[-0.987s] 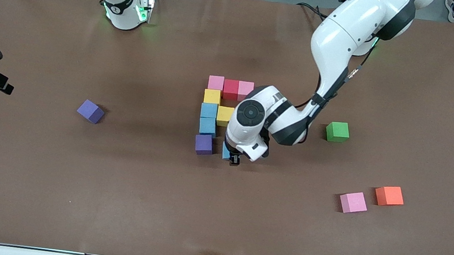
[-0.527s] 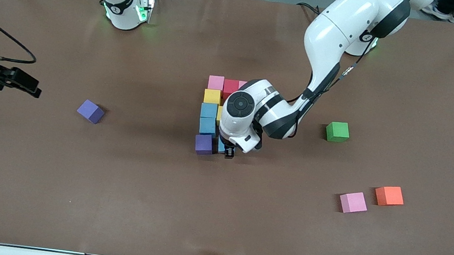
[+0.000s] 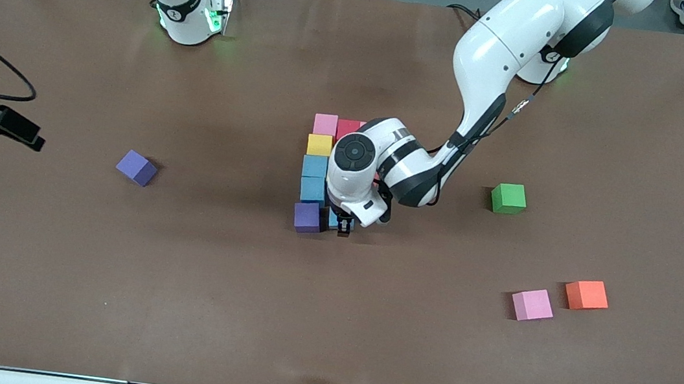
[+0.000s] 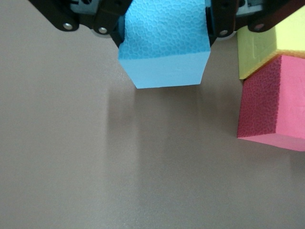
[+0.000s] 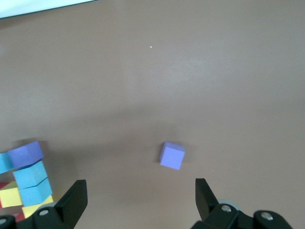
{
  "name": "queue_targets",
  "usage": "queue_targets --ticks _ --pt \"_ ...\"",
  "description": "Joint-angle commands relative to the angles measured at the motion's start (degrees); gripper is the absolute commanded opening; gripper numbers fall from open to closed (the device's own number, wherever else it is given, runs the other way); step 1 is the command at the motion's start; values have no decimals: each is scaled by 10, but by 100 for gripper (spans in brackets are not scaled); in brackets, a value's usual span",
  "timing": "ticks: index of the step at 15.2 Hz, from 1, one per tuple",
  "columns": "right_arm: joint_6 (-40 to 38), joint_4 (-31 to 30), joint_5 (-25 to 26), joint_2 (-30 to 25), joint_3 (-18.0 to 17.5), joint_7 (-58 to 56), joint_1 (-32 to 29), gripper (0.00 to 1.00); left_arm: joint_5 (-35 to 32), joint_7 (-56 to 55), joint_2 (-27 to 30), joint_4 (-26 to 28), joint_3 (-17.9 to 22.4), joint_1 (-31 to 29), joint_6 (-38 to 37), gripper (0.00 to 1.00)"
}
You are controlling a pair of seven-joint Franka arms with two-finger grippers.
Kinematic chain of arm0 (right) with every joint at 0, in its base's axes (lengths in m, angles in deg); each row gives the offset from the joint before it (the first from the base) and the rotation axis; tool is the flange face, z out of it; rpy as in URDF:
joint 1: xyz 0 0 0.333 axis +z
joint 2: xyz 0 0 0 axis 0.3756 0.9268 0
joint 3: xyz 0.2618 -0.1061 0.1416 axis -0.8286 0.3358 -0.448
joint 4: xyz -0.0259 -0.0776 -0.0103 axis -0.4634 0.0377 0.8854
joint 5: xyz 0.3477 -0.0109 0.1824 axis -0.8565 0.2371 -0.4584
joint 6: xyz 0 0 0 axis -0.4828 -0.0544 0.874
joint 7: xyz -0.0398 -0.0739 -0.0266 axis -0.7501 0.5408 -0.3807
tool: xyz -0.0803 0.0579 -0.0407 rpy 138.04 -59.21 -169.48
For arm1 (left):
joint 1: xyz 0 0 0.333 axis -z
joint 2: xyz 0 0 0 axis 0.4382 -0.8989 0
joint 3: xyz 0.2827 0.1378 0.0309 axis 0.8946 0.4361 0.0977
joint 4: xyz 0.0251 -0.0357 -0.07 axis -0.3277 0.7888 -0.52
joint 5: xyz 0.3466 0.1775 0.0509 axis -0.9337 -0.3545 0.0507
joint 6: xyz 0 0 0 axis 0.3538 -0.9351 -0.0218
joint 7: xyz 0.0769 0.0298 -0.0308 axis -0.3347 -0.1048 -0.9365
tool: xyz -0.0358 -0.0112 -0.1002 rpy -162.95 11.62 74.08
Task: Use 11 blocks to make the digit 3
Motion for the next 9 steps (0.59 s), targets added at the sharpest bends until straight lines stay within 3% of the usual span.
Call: queue_targets --ticks 1,4,8,9 --pt "2 -27 -1 -27 -5 -38 -18 100 -25 -8 -2 0 4 5 4 17" --pt "-1 -65 -1 -63 -5 -39 -19 100 -30 -9 -8 -1 4 5 5 17" --pt "81 -211 -1 -162 -5 -39 -19 100 -29 -8 -8 -2 4 9 20 17" --pt "89 -219 -1 -166 -5 -39 -19 100 -29 -9 -8 -2 4 11 21 17"
